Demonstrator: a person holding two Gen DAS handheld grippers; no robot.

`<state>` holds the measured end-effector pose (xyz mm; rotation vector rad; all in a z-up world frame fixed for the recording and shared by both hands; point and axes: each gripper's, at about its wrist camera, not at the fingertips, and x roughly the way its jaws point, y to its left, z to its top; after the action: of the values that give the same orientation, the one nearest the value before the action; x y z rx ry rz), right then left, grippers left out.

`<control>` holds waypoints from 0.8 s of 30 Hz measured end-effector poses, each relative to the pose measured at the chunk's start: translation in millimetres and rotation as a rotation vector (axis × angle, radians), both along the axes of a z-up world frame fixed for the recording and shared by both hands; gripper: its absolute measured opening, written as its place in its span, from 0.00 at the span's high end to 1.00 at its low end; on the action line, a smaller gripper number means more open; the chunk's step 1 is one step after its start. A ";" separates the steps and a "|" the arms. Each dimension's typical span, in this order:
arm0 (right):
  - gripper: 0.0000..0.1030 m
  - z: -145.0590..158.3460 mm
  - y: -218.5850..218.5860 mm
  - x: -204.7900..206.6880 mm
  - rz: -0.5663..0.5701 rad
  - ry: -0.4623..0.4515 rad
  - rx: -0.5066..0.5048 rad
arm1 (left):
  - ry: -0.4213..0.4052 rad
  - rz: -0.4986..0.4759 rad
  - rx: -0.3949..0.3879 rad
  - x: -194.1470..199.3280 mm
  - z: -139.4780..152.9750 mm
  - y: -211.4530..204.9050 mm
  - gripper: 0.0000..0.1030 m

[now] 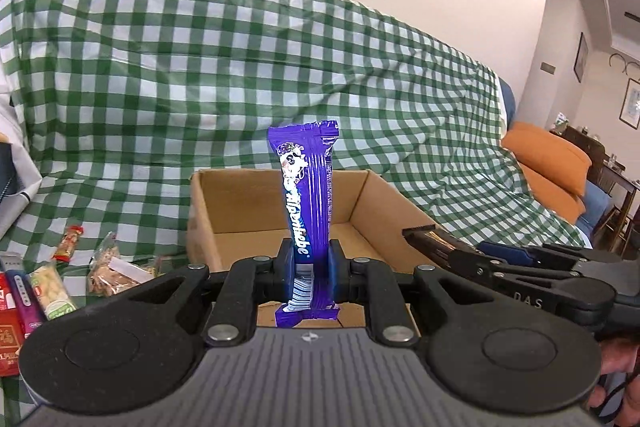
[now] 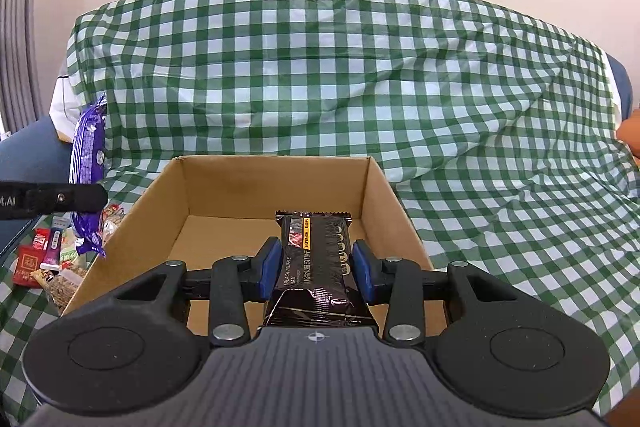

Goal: Organize snacks
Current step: 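Carry the brown bar over the box with the right tool while the left tool carries the purple bar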

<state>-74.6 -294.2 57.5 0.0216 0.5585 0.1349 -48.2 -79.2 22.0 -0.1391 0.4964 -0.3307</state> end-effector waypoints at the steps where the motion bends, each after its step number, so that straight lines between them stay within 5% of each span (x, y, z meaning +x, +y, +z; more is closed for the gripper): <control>1: 0.60 -0.1 1.6 0.8 -0.003 0.001 0.001 | 0.000 -0.004 0.001 0.1 -0.6 -0.8 0.83; 24: 0.60 -0.8 6.5 2.7 0.000 -0.003 -0.004 | -0.018 -0.047 0.000 -2.8 -2.5 -4.3 0.83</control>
<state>-72.0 -287.7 56.7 0.0178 0.5557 0.1339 -51.0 -83.4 19.5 -0.1245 0.4826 -0.3779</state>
